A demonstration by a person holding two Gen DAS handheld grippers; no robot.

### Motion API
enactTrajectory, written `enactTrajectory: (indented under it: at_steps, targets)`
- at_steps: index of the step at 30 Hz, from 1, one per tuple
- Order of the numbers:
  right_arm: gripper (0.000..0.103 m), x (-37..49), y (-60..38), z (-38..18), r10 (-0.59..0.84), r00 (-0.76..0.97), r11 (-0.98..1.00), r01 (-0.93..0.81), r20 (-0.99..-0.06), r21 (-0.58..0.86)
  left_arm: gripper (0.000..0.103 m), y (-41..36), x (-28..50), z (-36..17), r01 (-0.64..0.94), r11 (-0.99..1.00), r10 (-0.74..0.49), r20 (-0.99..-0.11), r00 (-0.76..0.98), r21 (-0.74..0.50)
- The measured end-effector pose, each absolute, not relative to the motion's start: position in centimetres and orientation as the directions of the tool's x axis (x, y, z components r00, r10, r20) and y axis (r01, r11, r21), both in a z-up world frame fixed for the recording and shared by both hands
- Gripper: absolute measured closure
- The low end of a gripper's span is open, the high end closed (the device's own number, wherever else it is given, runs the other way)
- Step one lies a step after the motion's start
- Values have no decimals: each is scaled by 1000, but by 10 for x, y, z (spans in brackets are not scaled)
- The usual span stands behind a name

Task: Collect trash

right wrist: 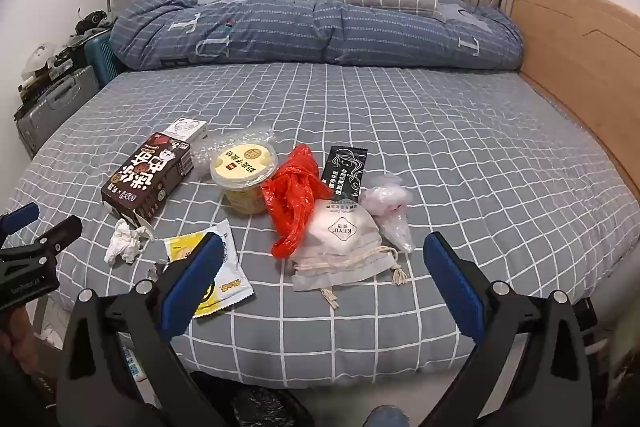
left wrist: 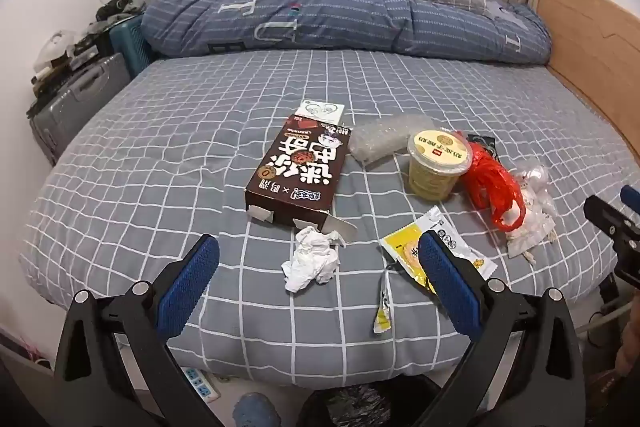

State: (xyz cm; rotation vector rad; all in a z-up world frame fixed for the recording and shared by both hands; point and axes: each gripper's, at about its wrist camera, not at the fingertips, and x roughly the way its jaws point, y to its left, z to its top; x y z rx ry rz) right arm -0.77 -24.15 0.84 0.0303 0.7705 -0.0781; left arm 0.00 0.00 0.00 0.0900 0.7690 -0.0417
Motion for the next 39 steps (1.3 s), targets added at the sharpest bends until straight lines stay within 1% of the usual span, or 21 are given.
enactTrajectory:
  at_steps: [3,4,14,39]
  targets:
    - [7,-7,-241,8,-54,714,997,81,-698,6,6,-4,0,-1,83,995,-18,-703,711,59]
    - [7,-7,-241,8,-57,716,997,82,-696,3,6,3,0,0,62,998,-34,-695,718,15]
    - [7,-2,-238,5,-64,714,997,75,-697,-14,6,6,3,-1,52,997,-3,-686,728,51]
    - [7,-4,-237,2,-69,715,997,79,-696,-17,6,6,5,-1,44,998,5,-686,727,54]
